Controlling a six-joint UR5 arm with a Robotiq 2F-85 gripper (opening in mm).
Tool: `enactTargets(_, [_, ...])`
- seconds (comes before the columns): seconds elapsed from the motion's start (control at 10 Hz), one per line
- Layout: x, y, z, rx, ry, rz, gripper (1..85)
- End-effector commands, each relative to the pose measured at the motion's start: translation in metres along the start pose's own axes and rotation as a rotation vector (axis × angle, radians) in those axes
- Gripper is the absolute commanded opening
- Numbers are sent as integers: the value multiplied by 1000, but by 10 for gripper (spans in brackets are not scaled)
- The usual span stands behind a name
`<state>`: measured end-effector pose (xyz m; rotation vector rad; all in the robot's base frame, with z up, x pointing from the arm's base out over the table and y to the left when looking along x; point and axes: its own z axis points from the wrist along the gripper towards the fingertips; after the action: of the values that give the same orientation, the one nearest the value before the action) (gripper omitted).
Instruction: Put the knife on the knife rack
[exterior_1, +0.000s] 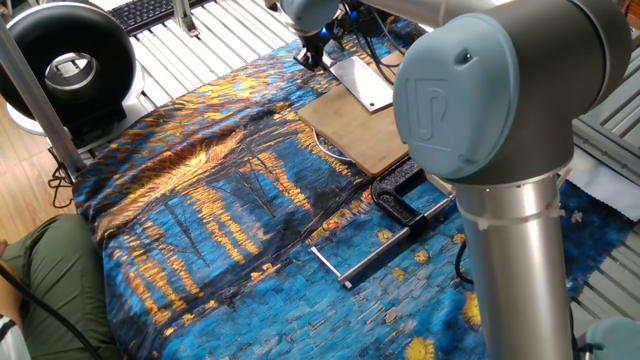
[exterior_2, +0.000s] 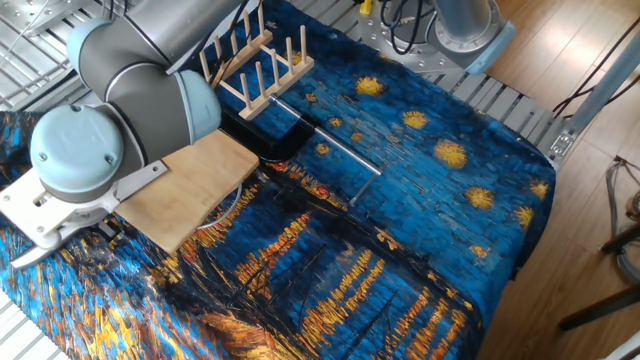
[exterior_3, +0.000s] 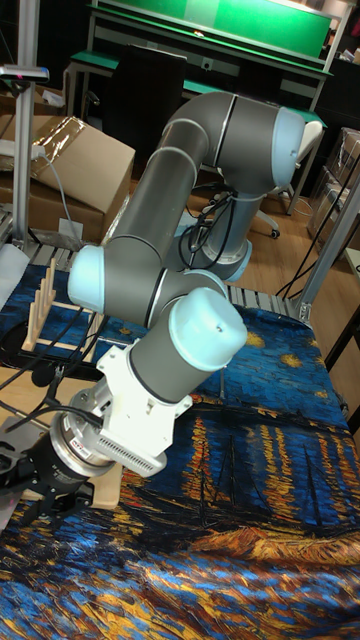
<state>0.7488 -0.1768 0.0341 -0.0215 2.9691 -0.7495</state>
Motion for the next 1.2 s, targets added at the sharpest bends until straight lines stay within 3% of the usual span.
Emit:
enactTargets(0.0, [4,6,11,-31,6,7,537])
enactTargets(1.0, [9,8,11,-42,19,-16,537])
enactTargets(1.1, [11,3,11,-22,30,-24,543])
